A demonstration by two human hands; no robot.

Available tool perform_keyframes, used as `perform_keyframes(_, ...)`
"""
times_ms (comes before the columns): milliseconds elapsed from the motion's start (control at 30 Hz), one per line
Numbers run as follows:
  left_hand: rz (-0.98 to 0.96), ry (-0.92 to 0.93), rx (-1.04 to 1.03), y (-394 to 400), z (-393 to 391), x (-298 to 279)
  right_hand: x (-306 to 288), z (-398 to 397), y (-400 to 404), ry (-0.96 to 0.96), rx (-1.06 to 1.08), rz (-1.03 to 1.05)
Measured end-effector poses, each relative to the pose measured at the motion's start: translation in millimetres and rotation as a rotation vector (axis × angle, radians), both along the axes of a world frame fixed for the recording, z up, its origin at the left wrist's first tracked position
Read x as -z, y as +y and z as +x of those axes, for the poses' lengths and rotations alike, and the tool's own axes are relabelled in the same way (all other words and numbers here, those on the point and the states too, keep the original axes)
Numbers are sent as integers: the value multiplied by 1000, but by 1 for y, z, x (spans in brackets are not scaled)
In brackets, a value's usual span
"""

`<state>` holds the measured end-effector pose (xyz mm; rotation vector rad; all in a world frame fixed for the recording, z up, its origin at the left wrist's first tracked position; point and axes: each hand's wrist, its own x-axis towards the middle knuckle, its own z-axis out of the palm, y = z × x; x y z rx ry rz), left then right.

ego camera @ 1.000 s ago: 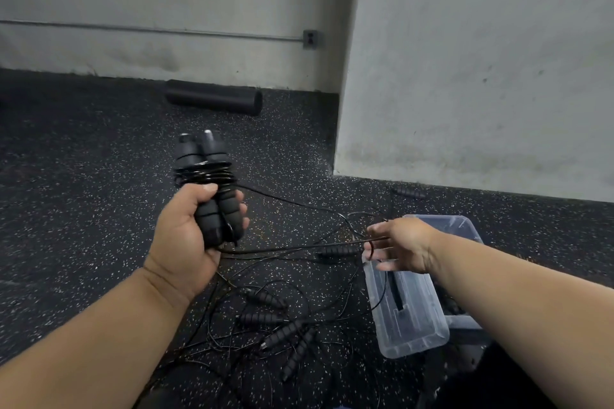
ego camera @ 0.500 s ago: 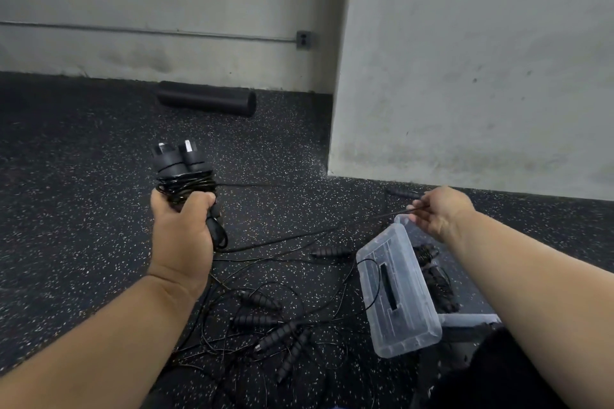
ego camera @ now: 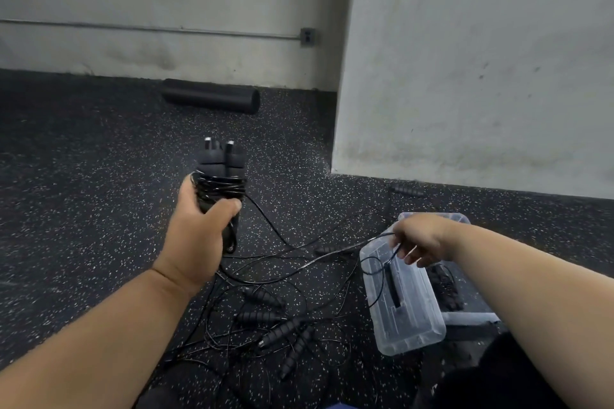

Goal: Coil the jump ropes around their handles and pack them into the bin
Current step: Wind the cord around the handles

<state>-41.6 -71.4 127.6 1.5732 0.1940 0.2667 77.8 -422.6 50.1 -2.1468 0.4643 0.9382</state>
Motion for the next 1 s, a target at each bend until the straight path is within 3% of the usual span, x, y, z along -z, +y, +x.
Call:
perform_keyframes(167,157,-23,212,-10,-5,3,-13,-14,13,34,-270,-38)
perform_keyframes(267,232,-5,334,-16,-6,9,-19,-23,31,-97,-423,-46)
perform_keyframes(400,270,31,453,-28,-10,16,-39,-42,64,-310,-499,300)
perform_keyframes(567,281,23,515,-39,-15,23,-51,-71,103,-307,-600,604)
perform_keyframes(700,261,36,481,-39,-15,25,-44,-76,113,-255,-411,679)
perform_keyframes(833,296,94,249,-31,-9,24,-40,-63,107,-152,-243,763)
perform_keyframes(1000,369,247,85,-28,-4,24,-47,-70,110,-328,-579,458)
